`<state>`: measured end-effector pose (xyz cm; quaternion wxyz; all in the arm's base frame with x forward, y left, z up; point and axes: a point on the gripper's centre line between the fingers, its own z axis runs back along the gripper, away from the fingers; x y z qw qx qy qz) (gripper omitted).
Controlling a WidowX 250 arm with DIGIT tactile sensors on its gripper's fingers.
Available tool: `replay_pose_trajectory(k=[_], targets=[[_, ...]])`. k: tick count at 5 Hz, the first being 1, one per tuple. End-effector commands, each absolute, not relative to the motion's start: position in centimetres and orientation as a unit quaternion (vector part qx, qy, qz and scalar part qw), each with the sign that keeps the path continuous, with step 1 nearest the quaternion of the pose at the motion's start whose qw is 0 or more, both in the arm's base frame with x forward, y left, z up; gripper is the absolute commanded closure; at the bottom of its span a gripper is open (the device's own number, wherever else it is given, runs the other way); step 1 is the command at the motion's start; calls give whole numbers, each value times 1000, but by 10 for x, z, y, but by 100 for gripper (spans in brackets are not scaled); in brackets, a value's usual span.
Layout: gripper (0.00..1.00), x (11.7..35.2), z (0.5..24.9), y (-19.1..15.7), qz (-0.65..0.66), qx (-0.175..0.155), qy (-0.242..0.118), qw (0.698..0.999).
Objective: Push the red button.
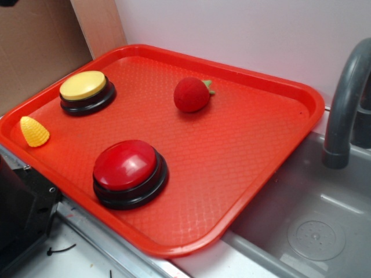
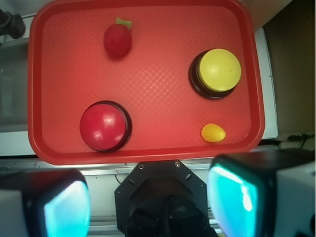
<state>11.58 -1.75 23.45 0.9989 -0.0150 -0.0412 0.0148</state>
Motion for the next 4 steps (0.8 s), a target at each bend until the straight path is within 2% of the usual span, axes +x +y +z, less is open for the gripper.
replay_pose_trajectory(k=[1, 2, 3, 4], targets=[[0, 116, 234, -18, 15, -15, -41, 999], [0, 124, 193, -49, -55, 5, -42, 998], [0, 124, 167, -80, -118, 17, -58, 991], [0, 130, 133, -96, -155, 17, -54, 986]])
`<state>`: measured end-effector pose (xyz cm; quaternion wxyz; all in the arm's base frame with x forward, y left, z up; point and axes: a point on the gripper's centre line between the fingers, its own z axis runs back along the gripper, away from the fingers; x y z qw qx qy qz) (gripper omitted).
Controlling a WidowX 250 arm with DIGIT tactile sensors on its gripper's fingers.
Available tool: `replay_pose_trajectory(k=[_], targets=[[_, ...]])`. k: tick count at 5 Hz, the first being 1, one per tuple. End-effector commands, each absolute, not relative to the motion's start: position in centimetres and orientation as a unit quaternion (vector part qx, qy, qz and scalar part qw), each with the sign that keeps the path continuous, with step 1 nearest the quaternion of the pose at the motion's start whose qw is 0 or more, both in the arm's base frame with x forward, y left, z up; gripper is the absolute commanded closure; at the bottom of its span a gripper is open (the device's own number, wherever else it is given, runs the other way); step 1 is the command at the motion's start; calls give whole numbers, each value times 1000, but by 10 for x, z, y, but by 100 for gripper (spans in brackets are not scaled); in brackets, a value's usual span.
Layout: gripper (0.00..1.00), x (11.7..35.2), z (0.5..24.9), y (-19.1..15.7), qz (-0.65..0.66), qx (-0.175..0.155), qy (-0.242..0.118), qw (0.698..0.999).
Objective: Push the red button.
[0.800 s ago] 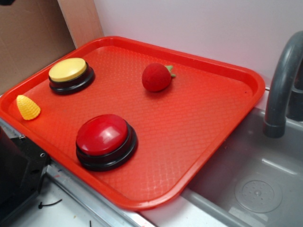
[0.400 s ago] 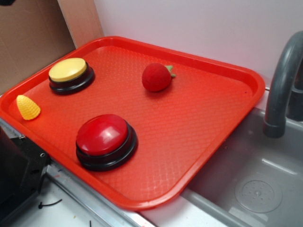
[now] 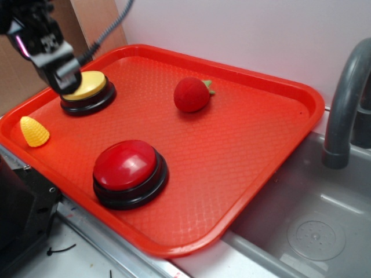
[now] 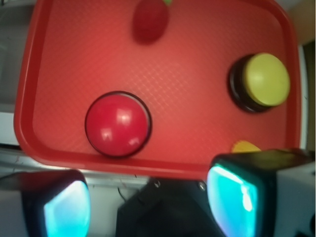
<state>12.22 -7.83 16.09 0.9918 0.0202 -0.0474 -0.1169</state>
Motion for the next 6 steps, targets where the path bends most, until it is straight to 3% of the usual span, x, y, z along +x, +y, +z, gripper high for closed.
replay_pose_trajectory(k=[1, 3, 4, 6], targets=[[0, 137, 110, -100, -178, 1, -62, 982], [0, 146, 63, -99, -214, 1, -63, 975], [0, 149, 54, -101, -218, 3, -38, 975], [0, 148, 91, -93, -189, 17, -31, 981]])
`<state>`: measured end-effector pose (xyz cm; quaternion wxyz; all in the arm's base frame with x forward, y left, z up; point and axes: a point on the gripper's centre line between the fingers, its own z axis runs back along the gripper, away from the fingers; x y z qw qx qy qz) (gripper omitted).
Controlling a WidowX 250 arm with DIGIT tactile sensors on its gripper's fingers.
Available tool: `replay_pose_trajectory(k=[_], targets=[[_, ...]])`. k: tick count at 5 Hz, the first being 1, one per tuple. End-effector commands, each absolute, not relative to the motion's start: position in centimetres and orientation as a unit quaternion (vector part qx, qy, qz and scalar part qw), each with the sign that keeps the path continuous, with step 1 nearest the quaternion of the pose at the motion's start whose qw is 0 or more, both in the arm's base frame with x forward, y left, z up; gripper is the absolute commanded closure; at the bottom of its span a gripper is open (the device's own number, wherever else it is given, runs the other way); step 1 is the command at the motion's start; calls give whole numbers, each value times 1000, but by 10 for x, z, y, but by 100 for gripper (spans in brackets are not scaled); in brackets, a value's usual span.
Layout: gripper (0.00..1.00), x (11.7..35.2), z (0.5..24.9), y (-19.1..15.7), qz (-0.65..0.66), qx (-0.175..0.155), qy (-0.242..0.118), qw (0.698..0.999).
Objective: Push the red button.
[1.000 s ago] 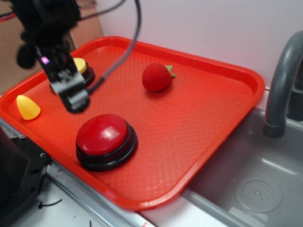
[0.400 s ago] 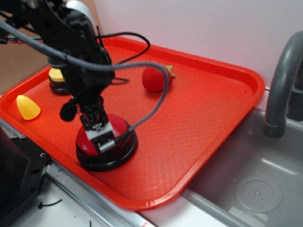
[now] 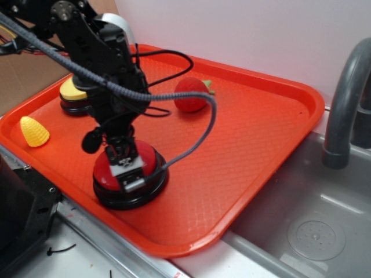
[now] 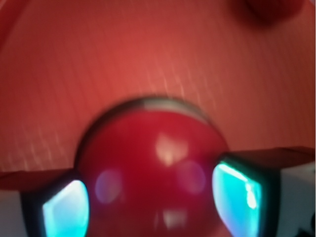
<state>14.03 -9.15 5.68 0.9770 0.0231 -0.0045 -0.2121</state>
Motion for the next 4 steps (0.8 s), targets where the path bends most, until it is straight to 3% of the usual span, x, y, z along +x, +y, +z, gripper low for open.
replay_pose_trajectory(k=[1, 4], targets=[[0, 146, 113, -90, -181, 12, -34, 983], [0, 143, 142, -77, -140, -16, -28, 990]])
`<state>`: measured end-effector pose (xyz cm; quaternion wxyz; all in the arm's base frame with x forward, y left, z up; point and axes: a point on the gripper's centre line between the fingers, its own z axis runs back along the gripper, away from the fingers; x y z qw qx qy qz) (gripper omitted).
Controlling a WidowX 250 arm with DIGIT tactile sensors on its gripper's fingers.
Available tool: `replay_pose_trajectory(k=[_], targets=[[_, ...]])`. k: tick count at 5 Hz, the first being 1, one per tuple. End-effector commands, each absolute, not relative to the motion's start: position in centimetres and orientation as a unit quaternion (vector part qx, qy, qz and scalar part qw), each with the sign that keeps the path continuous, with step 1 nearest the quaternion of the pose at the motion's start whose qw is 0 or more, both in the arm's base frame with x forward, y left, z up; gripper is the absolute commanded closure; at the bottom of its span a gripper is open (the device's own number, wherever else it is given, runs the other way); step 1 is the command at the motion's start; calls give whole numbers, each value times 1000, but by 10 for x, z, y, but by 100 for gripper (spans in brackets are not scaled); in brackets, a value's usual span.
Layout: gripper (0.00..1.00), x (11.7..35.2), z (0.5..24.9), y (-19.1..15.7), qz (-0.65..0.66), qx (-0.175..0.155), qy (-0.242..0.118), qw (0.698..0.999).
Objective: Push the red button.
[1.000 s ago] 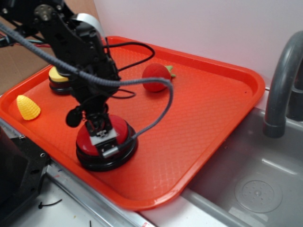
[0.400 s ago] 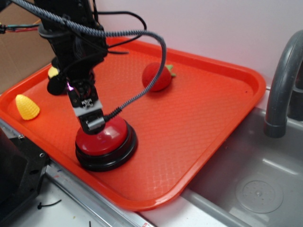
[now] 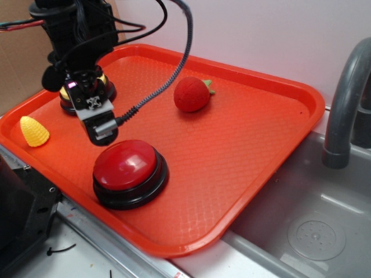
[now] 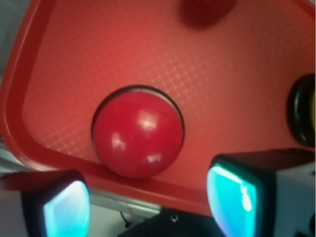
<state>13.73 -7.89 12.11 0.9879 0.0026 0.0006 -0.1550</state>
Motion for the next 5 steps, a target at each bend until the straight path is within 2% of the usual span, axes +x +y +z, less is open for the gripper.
replay_pose_trajectory(k=[1, 5], targets=[[0, 147, 150, -73, -129, -14, -31, 991], [0, 154, 186, -62, -105, -4, -31, 994]])
